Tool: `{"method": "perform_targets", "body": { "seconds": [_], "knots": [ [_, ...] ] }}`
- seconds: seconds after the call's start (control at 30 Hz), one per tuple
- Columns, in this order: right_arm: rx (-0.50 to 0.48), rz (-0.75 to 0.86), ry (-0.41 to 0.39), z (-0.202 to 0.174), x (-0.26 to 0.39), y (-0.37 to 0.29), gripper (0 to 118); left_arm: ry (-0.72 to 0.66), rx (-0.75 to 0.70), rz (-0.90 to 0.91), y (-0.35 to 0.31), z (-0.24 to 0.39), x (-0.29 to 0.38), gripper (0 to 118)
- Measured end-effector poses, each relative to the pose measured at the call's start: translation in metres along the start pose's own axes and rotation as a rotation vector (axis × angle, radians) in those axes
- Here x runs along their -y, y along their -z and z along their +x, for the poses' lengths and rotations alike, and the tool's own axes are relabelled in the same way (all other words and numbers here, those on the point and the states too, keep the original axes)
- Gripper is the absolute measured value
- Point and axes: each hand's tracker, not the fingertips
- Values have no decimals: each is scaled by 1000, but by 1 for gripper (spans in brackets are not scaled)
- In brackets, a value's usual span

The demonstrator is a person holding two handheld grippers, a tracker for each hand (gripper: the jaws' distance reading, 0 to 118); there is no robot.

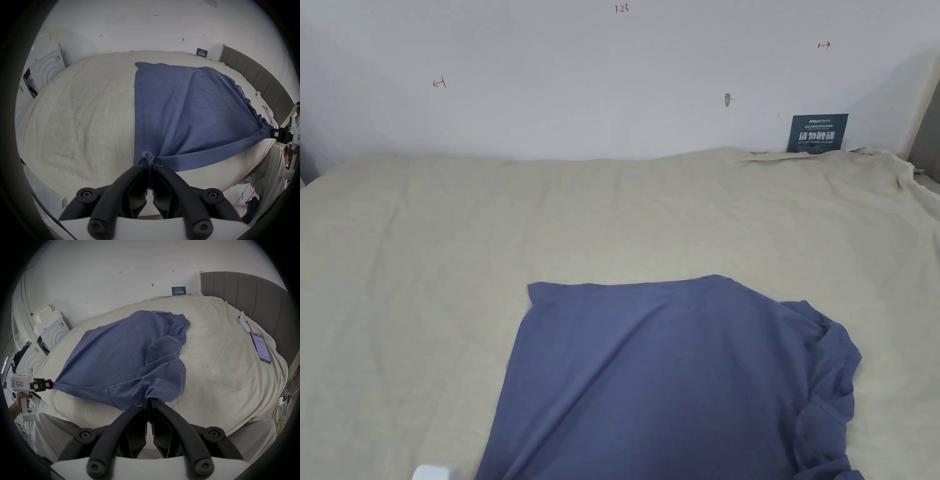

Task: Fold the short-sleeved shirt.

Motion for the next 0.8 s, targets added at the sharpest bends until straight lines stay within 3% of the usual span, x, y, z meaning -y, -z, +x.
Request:
{"method": "perform_targets", "body": {
  "seconds": [0.23,0.33,0.37,0.43,0.47,0.5,0.53,0.57,0.8],
  "knots": [
    [64,-101,30,-4,14,33,2,-40,-32,-42,17,8,8,3],
    [81,-100,15,-10,11,32,3,-54,-43,-44,12,10,5,16],
    [83,-101,12,-11,11,30,4,-57,-54,-46,10,11,4,26],
    [82,-96,20,-12,8,25,21,-55,-78,-49,6,15,2,61],
    [83,-96,26,-13,5,23,49,-58,-85,-49,4,16,0,82],
    [77,-92,31,-20,0,15,74,-65,-86,-48,1,16,-3,96],
    [68,-77,35,-23,-5,9,92,-80,-84,-34,-4,16,-7,105],
    [69,-47,33,-25,-10,3,102,-100,-81,3,-10,18,-12,110],
    [79,192,11,-26,-62,-35,103,-95,-75,235,-52,27,-56,110]
  ]
}}
